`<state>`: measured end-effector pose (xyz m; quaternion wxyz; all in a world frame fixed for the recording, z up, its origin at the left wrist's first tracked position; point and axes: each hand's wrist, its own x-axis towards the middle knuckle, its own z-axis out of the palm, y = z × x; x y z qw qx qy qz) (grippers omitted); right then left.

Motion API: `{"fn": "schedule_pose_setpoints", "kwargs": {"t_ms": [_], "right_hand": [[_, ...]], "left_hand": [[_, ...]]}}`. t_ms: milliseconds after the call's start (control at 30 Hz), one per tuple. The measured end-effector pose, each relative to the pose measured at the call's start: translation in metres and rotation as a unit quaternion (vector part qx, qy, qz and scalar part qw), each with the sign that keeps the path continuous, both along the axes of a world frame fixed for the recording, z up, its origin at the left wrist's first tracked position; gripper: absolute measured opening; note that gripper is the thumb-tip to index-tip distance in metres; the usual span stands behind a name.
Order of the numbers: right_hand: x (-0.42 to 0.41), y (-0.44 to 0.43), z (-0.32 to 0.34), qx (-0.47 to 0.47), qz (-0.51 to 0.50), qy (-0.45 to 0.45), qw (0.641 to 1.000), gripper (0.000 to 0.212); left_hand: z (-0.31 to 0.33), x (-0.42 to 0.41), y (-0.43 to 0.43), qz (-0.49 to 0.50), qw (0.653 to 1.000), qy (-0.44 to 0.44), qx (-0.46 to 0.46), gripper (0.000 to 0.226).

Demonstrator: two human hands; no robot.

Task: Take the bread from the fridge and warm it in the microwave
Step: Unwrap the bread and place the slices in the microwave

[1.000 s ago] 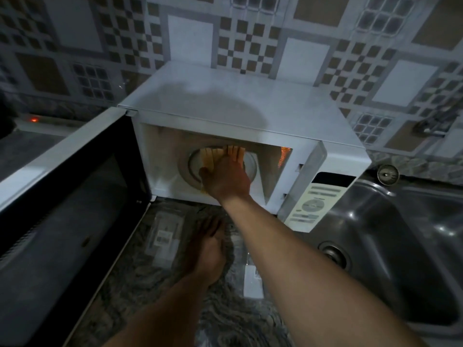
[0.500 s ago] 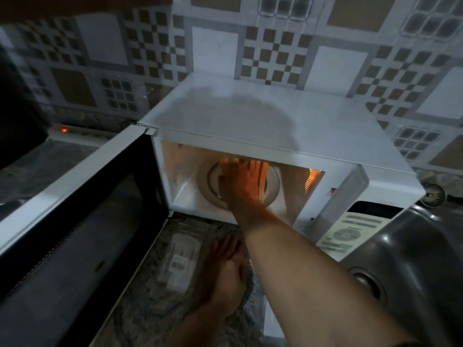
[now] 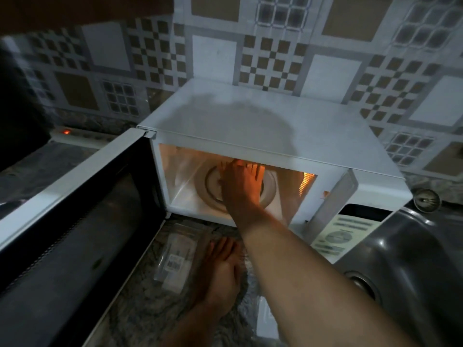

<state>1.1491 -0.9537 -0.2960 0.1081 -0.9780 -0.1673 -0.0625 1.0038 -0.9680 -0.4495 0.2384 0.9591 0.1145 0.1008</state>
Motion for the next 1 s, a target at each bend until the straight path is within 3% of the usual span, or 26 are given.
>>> {"fn": "schedule_pose_setpoints", "kwargs": {"t_ms": [167,267,367,467,533,667,800,867,933,1000], "right_hand": [[-0.015,-0.017,0.008,-0.031,0.069,-0.053,0.996,0.030],[-0.028,-0.032,0.021,0.013,0.099,0.015,0.995,0.032],[-0.042,-0.046,0.026,0.034,0.096,0.069,0.992,0.029],[-0.065,-0.057,0.035,-0.017,0.096,0.017,0.995,0.052],[-0.080,-0.062,0.039,-0.016,0.074,0.050,0.996,0.062],[-0.108,-0.071,0.041,0.046,0.049,0.133,0.989,0.030],[-0.143,-0.074,0.037,0.091,0.054,0.096,0.990,0.028],[-0.158,-0.071,0.036,0.098,0.047,0.095,0.990,0.024],[-0.170,-0.067,0.028,0.102,0.038,0.110,0.988,0.021],[-0.182,-0.061,0.020,0.119,0.031,0.121,0.985,0.027]], "left_hand": [[-0.007,-0.001,-0.006,0.024,0.999,0.017,0.018,0.055],[0.013,-0.007,-0.015,0.035,0.999,0.028,-0.005,0.051],[0.028,-0.017,-0.018,0.030,0.995,0.090,-0.016,0.043],[0.023,-0.018,-0.009,-0.044,0.990,0.135,0.019,0.068],[0.020,-0.024,-0.008,-0.078,0.982,0.165,0.038,0.080],[0.023,-0.059,-0.016,-0.083,0.990,0.113,0.022,0.071],[0.030,-0.100,-0.021,-0.060,0.996,0.066,-0.029,0.056],[0.032,-0.120,-0.023,-0.031,0.998,0.007,-0.047,0.036],[0.041,-0.139,-0.023,0.021,0.998,-0.042,-0.036,0.019],[0.054,-0.151,-0.019,0.110,0.992,-0.062,-0.004,0.023]]}}
